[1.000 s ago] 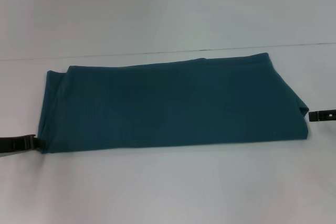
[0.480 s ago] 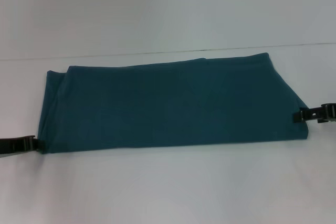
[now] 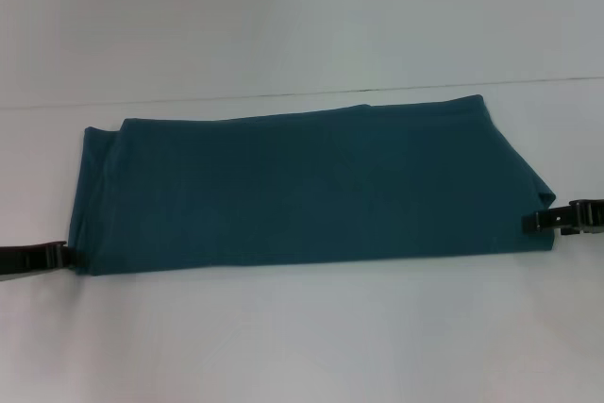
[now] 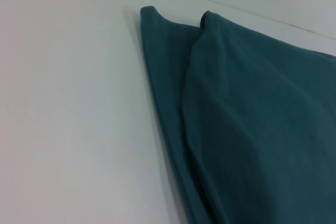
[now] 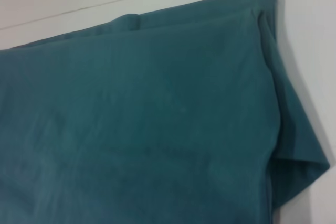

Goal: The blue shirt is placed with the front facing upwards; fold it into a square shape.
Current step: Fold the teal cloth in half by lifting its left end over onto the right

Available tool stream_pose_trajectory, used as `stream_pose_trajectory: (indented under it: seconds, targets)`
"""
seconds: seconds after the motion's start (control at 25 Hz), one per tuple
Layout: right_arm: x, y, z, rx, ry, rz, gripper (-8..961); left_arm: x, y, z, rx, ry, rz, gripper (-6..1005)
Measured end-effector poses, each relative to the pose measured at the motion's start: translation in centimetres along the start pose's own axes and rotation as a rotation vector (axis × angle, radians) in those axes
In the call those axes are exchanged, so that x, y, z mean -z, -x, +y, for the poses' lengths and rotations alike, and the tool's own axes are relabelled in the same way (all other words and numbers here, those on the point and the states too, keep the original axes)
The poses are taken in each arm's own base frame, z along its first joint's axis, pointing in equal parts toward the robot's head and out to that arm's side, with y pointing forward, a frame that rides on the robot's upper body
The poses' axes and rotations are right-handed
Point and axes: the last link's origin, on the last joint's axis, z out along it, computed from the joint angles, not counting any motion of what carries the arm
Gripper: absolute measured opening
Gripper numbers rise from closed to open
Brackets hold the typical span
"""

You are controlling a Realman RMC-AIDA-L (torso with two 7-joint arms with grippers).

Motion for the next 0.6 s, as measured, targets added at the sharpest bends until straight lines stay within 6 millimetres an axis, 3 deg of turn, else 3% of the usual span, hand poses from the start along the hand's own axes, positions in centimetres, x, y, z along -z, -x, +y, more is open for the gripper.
stream_pose_trajectory:
  seconds: [0.16,0.6]
  targets:
    - [-0.5,-0.2,0.1,0.001,0.004,0.004,789,0.0,-0.1,0.1,0.003,0.009,0.006,27]
    - [-1.2,0.1,0.4,-0.007,-0.006,-0.005,790,0.0,-0.3,0.2,-0.001,0.009,0.007,27]
